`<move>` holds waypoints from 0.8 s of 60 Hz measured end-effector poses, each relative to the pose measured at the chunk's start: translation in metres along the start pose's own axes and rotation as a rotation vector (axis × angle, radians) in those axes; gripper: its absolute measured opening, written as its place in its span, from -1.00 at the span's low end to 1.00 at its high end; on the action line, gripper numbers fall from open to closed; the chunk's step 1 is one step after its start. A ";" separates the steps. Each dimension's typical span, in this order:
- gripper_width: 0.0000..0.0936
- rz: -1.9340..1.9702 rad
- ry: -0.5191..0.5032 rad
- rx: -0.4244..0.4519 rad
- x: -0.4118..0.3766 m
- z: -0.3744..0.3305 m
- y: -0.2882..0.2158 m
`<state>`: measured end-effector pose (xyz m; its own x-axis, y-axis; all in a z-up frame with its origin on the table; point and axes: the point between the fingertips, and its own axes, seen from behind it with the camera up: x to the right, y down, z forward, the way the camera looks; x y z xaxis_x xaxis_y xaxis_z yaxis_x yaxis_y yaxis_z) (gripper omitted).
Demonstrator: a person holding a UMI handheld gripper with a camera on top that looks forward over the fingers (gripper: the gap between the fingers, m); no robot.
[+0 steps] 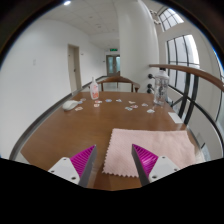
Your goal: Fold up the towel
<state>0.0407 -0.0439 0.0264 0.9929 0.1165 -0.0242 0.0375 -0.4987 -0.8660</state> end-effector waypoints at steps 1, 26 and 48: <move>0.52 -0.013 0.010 -0.003 0.000 0.008 -0.001; -0.99 -0.148 0.135 -0.044 0.002 0.053 0.010; -0.94 0.070 0.221 0.086 0.103 -0.004 -0.063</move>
<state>0.1411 -0.0034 0.0803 0.9937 -0.1112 0.0160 -0.0327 -0.4226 -0.9057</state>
